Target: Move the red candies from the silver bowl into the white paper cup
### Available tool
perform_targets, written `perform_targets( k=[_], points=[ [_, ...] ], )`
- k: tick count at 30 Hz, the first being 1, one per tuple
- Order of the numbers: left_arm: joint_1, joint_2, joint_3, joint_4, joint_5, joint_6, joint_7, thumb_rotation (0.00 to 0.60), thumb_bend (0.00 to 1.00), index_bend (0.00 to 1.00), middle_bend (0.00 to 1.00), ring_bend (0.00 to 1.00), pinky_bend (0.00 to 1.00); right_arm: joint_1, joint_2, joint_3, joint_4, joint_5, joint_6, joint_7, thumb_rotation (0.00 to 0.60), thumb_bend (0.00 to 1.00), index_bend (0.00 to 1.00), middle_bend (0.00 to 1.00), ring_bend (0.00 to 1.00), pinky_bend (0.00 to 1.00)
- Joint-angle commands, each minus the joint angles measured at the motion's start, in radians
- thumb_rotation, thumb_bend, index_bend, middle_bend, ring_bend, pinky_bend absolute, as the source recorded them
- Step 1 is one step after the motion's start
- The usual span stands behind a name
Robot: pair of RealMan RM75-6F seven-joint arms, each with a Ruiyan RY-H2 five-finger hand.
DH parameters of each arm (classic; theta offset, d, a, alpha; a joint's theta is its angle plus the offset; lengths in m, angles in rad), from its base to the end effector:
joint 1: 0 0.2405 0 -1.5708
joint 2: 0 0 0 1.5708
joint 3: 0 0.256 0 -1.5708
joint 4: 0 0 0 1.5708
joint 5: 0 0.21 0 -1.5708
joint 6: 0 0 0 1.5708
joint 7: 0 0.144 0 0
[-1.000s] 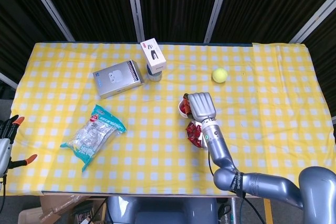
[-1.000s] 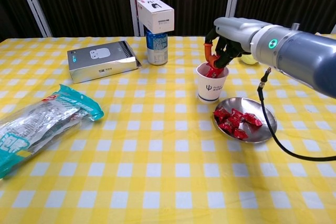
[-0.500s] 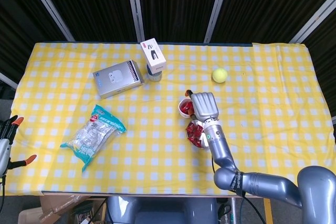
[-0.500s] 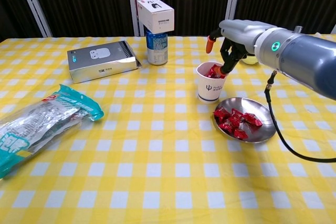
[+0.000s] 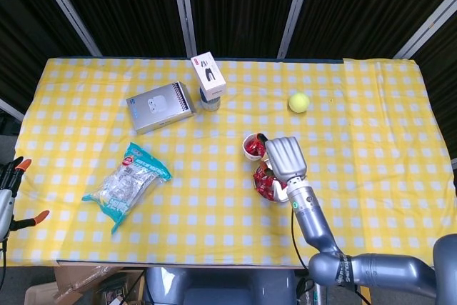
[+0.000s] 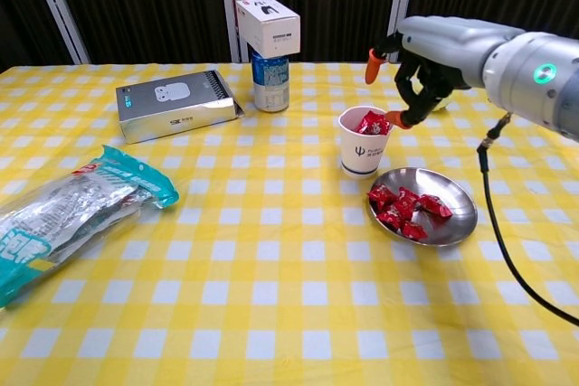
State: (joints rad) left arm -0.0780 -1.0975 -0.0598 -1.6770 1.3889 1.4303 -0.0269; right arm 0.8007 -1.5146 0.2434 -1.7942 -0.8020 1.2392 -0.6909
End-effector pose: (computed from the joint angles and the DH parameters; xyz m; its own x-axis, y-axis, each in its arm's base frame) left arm -0.3175 0.1791 0.1594 0.3146 0.0497 0.9479 0.9424 0.1033 -0.3181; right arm -0.0968 -0.3302 0.0174 0.4157 -0.1726 0.8930 -0.8975 -0.2365 0.3721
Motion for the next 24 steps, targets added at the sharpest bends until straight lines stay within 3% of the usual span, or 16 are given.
perform_targets(
  k=[1,5,9,21,24],
  points=[
    [0.001,-0.001,0.0,0.001,0.003,0.003,0.001,0.6,0.05,0.0,0.0,0.0,0.0,-0.039,0.025,-0.055,-0.032,-0.035,0.024,-0.002,0.6,0.39,0.35,0.73,0.86,0.89],
    [0.003,-0.004,0.001,0.002,0.01,0.011,0.008,0.6,0.05,0.0,0.0,0.0,0.0,-0.077,0.019,-0.111,-0.023,-0.055,0.029,0.013,0.6,0.39,0.36,0.73,0.86,0.89],
    [0.003,-0.008,0.001,0.003,0.015,0.018,0.014,0.6,0.05,0.0,0.0,0.0,0.0,-0.097,-0.003,-0.132,0.005,-0.058,0.027,0.028,0.6,0.39,0.36,0.73,0.86,0.89],
    [0.004,-0.012,-0.001,0.008,0.012,0.018,0.016,0.6,0.05,0.0,0.0,0.0,0.0,-0.107,-0.071,-0.114,0.118,-0.003,-0.014,0.046,0.6,0.38,0.43,0.73,0.86,0.89],
    [0.003,-0.011,-0.001,0.009,0.011,0.015,0.016,0.6,0.05,0.0,0.0,0.0,0.0,-0.103,-0.09,-0.108,0.154,0.019,-0.036,0.049,0.6,0.32,0.43,0.73,0.86,0.89]
  ],
)
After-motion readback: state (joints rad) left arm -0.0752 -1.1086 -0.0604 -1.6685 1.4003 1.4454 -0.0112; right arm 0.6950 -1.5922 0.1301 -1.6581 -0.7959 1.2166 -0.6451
